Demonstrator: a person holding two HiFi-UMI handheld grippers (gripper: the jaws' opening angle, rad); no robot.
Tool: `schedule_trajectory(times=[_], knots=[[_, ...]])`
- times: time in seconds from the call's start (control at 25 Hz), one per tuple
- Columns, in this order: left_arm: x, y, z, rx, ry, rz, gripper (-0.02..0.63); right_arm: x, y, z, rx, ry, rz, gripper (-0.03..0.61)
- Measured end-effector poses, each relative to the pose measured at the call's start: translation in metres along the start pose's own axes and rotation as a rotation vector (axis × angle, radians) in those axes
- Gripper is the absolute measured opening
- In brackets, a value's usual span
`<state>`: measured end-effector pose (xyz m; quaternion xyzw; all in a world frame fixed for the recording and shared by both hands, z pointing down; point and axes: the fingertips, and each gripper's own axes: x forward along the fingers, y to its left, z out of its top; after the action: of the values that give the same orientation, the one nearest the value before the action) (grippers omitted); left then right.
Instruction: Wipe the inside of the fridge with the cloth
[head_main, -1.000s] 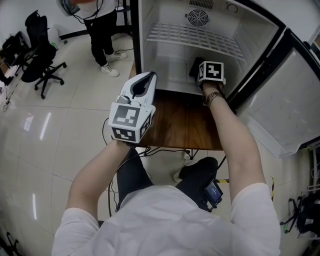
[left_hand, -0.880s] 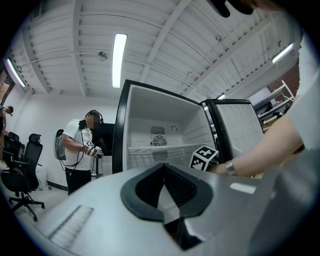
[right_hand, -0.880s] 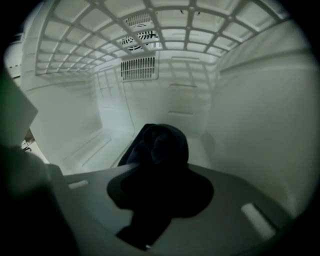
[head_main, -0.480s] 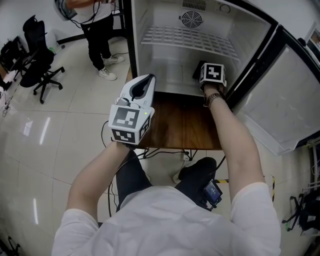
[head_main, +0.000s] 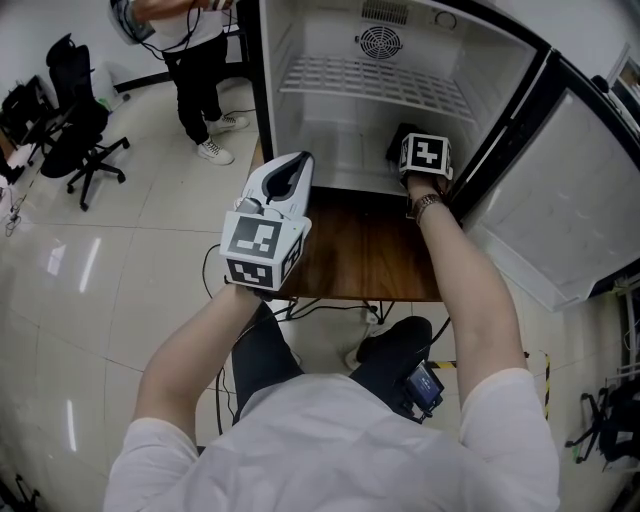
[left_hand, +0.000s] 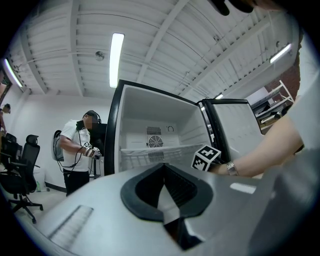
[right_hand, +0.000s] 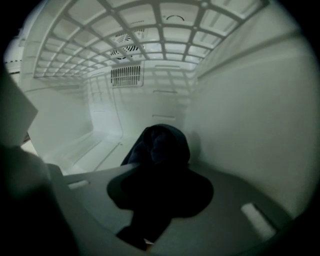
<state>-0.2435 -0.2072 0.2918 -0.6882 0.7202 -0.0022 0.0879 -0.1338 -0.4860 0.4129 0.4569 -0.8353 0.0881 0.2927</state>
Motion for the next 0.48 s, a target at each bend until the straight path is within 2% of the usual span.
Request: schedule_trajectory(times=[0.24,0.48], knots=[[0.005,-0.012,0.001,-0.009,0.003,-0.028,0.002,-0.023,0.007,0.007,-0.014,-0.076,0.040,0.103],[0.012,-0.027,0.004,-0.047,0.001,-0.062,0.002,-0.063,0.025,0.002,-0.032,-0.163,0.115,0.103]])
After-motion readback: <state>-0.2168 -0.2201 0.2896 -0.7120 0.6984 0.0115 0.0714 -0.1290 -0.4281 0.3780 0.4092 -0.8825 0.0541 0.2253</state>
